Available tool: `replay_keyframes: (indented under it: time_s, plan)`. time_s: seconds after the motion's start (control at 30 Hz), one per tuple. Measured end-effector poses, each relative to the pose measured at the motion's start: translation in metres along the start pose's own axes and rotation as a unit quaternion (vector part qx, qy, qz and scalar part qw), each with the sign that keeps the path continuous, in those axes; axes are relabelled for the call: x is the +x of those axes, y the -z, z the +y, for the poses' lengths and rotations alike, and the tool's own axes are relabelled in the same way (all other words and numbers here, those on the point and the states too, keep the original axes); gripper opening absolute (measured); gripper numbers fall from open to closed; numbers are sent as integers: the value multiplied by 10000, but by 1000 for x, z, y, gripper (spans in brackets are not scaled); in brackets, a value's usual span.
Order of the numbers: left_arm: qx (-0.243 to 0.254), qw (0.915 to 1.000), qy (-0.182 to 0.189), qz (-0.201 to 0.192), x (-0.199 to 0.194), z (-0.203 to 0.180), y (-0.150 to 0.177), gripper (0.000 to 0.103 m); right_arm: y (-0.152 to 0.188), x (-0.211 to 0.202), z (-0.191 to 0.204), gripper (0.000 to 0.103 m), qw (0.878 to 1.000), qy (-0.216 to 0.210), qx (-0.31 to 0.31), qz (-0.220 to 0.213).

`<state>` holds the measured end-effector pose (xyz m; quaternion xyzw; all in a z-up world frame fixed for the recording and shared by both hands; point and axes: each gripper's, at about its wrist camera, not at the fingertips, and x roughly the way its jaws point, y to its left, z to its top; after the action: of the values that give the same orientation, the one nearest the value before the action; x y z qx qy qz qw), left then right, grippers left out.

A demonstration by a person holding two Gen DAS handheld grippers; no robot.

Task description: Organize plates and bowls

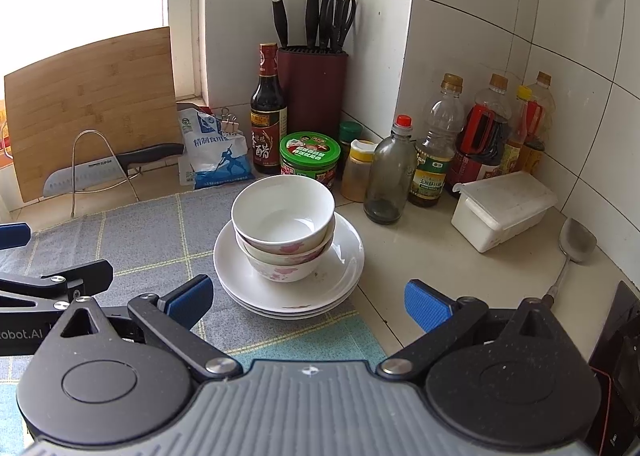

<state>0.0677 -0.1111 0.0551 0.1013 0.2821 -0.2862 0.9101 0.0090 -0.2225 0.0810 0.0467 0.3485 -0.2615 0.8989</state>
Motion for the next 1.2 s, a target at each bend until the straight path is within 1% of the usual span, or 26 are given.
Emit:
replay_keyframes:
  time_s: [1.2]
  plan:
    - [-7,10000,-17,-47,-1,2,-3,101,-4,-2,2,103,10000,46,6,-55]
